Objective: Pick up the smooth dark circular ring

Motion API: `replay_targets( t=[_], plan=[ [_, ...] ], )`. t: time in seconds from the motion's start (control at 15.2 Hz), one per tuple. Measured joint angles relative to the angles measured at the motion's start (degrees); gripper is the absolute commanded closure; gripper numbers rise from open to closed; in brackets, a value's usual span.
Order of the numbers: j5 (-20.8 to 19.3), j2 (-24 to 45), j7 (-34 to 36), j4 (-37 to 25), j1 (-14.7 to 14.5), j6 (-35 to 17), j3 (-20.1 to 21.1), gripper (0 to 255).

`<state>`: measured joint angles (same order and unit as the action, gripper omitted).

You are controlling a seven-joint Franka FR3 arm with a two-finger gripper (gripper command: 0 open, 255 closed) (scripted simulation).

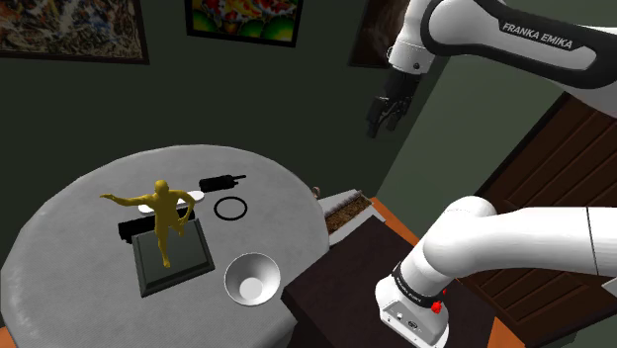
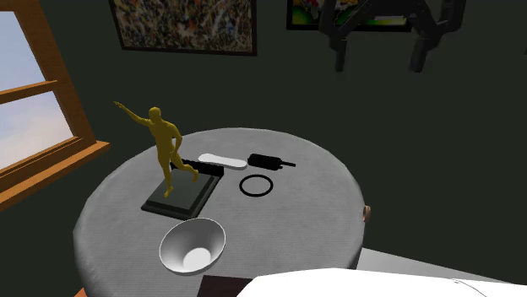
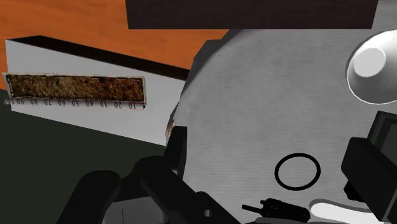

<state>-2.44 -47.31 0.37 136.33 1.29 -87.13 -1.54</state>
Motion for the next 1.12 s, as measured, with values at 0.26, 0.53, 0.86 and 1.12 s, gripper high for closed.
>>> replay_targets(
  t=[0.26, 0.53, 0.86, 1.12],
  plan=[
    [1.19, 2.08, 1.93, 1.65, -0.46, -3.67, 1.38, 0],
    [2.85, 6.69, 4.86, 4.19, -1.10, -10.95, 3.42, 0],
    [4.65, 13.99, 8.63, 6.22, -1.93, -20.53, 6.17, 0],
    [5.59, 21.11, 11.59, 6.42, -2.45, -28.09, 8.31, 0]
  ],
)
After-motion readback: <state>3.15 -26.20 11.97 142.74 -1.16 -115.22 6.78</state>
